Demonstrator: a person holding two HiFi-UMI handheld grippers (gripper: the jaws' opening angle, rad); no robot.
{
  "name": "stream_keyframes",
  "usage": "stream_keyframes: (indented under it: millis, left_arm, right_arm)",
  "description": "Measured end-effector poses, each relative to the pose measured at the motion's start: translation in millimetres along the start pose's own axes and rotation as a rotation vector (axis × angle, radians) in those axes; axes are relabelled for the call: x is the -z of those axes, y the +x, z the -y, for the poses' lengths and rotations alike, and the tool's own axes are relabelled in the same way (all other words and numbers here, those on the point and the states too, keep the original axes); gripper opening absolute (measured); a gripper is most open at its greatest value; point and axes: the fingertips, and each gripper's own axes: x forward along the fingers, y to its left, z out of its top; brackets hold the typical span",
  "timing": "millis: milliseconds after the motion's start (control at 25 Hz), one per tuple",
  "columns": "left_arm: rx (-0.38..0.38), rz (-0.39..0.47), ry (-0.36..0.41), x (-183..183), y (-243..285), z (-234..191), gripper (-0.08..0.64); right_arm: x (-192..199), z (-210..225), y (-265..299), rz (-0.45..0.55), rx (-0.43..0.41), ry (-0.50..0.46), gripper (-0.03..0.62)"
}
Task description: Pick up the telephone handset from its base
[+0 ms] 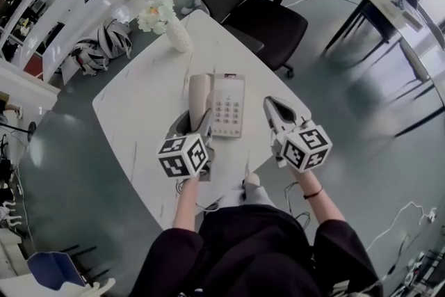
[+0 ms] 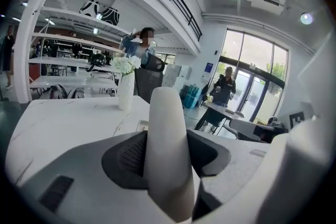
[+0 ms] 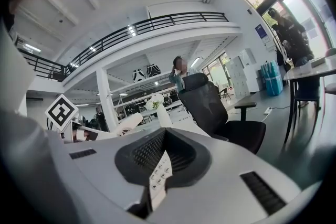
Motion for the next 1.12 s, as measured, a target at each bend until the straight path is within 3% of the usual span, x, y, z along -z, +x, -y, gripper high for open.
stream_keyframes:
  millis: [320, 520, 840, 1120]
  left_arm:
    - [0.042, 0.077, -0.050, -17.0, -33.9, 18.5, 0.207]
    - [0.050, 0.118, -0.041, -29.6, -54.4, 20.7, 0.207]
    - [0.064, 0.178, -0.047, -43.8, -82.3, 20.4, 0.207]
    - [0.070, 0.251, -0.048, -52.4, -103.3, 19.8, 0.207]
  right_arm:
    - [-14.6, -0.6, -19.3, 0.040, -0.010, 0.016, -0.009]
    - [-26.6, -3.2, -29.7, 0.082, -0.026, 0.053, -0.009]
    - [-48.8, -20.4, -33.1, 0.121, -0.083, 0.004, -0.009]
    - [-61.0, -24.4, -38.7, 0.156, -0.083, -0.016, -0.009]
